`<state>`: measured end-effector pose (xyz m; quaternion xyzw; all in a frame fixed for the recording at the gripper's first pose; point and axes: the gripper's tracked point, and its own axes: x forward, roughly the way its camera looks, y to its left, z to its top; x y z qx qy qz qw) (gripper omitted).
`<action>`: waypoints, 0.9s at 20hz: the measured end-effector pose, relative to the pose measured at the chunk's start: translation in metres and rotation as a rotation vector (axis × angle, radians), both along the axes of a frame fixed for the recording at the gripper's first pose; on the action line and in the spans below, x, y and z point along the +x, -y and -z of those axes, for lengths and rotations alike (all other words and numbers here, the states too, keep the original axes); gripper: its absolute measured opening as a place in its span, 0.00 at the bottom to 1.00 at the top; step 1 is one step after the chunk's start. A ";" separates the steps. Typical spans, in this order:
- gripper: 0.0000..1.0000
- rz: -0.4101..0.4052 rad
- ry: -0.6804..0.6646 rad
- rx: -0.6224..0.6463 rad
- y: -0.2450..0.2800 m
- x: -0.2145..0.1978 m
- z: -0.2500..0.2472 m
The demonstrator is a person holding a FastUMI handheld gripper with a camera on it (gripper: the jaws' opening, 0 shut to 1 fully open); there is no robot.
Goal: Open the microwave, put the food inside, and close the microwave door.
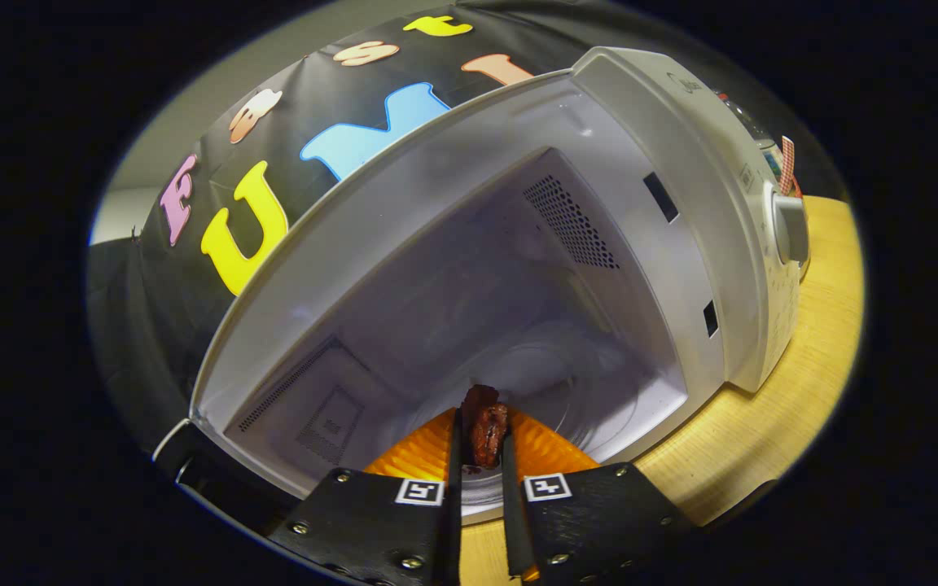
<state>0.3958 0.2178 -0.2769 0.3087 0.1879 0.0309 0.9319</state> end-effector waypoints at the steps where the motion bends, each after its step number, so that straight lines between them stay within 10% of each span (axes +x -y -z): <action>1: 0.28 0.002 -0.004 -0.033 0.001 0.002 0.004; 3: 0.51 -0.003 -0.007 -0.106 0.003 0.003 0.010; 5: 0.99 -0.001 -0.027 -0.262 0.010 0.004 0.018; 18: 0.98 -0.068 0.069 -0.965 0.037 0.002 -0.001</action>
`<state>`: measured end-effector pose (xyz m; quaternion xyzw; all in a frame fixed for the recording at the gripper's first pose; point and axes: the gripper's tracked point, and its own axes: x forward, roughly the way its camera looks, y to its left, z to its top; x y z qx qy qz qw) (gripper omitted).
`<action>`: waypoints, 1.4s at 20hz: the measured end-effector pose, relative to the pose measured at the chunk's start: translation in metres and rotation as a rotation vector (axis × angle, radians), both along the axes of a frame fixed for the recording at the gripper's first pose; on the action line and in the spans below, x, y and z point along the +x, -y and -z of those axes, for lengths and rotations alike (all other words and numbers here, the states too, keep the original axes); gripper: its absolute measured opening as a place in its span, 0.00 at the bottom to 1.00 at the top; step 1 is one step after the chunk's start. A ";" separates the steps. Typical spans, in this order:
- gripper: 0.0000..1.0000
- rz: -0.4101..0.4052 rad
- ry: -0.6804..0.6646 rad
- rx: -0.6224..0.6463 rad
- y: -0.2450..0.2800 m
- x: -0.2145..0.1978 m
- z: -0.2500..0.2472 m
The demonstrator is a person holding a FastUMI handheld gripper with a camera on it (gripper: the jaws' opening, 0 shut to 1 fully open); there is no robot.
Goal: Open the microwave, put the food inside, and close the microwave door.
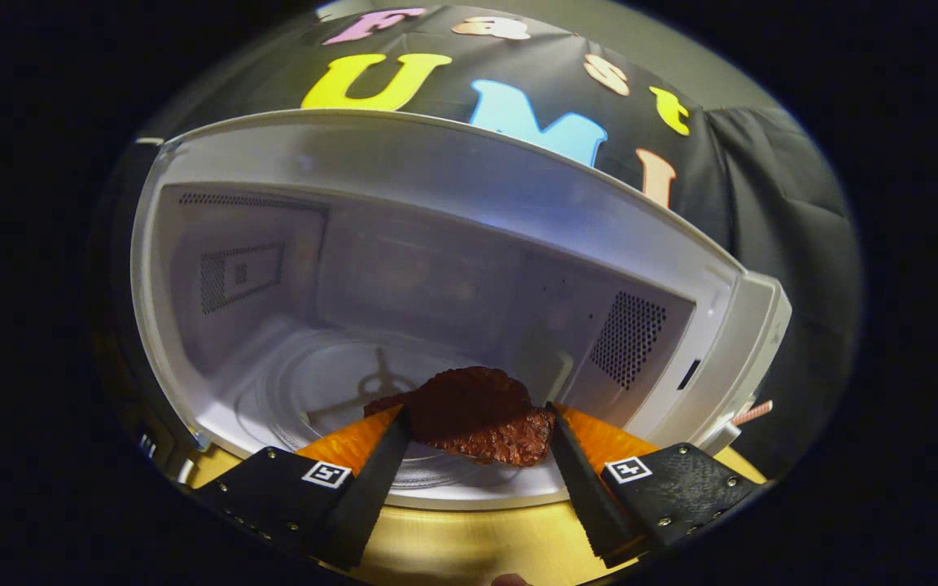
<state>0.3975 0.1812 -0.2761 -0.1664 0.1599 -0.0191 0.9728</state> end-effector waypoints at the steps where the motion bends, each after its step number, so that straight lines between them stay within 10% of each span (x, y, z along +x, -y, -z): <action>1: 0.98 -0.006 0.007 -0.044 0.001 0.000 -0.002; 7: 0.98 -0.066 -0.157 0.173 -0.021 -0.002 0.022; 15: 0.97 -0.139 -0.062 0.102 -0.031 -0.014 -0.020; 28: 0.96 -0.232 0.057 0.237 -0.038 -0.170 -0.155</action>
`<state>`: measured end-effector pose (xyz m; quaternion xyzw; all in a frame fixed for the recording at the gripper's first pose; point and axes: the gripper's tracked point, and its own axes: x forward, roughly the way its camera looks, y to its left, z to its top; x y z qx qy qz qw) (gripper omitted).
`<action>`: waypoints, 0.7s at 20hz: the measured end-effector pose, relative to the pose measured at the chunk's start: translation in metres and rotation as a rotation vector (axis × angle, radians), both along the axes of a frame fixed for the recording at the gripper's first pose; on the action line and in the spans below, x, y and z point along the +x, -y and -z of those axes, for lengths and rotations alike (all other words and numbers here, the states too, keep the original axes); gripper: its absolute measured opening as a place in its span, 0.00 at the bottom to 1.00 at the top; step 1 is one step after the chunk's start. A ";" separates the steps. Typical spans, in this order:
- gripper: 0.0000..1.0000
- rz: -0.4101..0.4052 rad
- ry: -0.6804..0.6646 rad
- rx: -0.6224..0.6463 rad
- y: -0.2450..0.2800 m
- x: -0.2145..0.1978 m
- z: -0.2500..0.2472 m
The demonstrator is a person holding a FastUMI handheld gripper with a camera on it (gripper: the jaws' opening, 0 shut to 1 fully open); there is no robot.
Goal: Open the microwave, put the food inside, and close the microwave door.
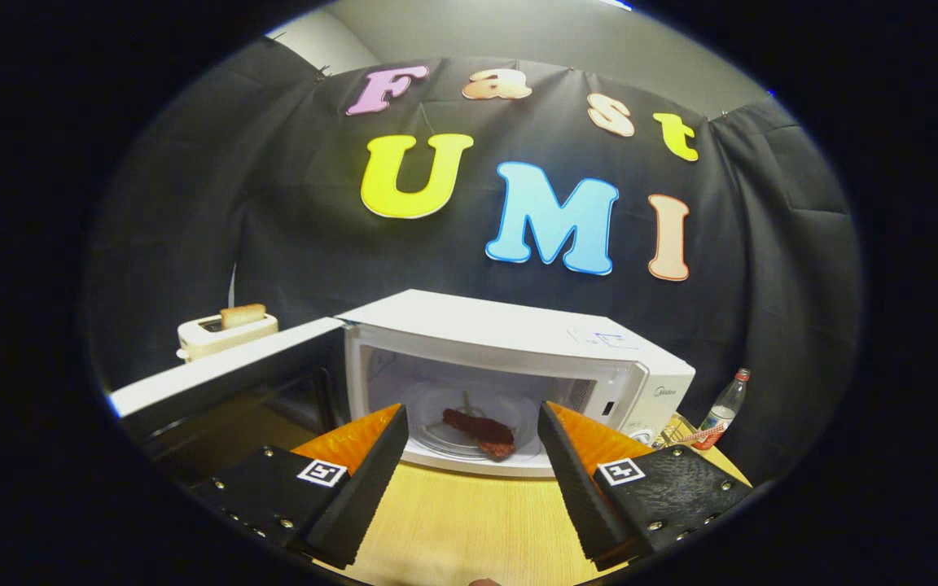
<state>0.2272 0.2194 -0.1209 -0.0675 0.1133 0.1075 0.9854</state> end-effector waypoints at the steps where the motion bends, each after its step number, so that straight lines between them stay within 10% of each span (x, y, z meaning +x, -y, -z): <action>1: 0.96 -0.009 0.010 0.006 -0.001 -0.014 -0.009; 14: 0.96 -0.261 0.053 0.161 -0.092 -0.152 -0.084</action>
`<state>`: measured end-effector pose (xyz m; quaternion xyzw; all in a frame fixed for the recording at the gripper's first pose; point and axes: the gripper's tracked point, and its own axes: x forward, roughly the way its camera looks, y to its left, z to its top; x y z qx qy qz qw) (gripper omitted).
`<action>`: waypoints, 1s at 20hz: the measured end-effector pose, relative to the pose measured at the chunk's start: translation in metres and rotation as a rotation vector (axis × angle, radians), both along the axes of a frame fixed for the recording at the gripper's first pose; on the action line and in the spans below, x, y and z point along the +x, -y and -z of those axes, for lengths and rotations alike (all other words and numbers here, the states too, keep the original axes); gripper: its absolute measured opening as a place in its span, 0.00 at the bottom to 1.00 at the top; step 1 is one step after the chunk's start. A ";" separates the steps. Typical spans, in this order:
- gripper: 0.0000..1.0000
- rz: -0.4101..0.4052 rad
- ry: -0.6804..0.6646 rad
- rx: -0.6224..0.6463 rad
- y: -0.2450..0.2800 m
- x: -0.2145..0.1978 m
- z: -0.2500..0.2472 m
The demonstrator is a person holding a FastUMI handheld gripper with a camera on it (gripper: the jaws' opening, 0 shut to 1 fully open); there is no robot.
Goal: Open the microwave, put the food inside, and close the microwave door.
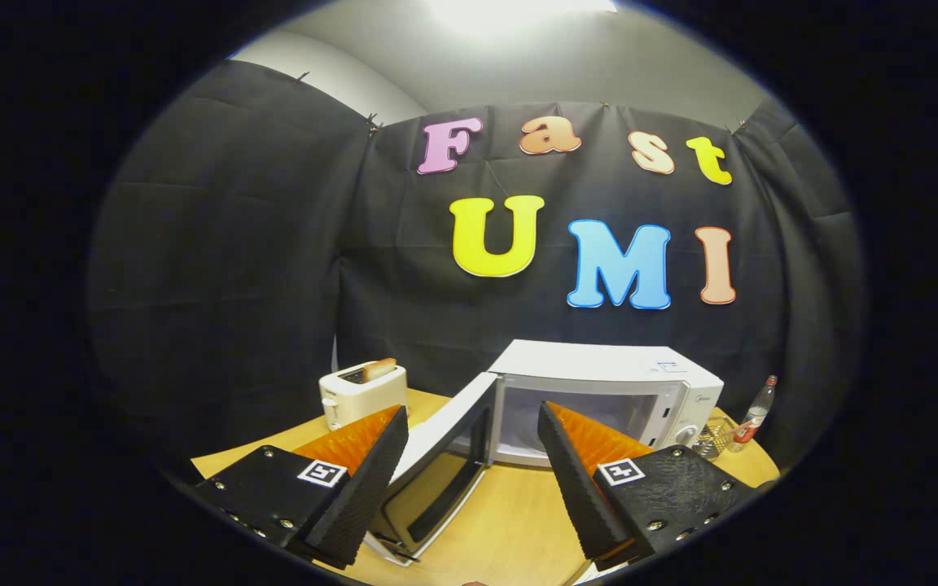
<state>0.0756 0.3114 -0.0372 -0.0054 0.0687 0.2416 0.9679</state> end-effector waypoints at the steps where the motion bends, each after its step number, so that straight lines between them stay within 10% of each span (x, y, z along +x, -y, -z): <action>1: 0.96 -0.023 -0.003 0.014 -0.010 -0.010 -0.003; 20: 0.88 -0.302 -0.223 0.139 -0.140 -0.105 0.064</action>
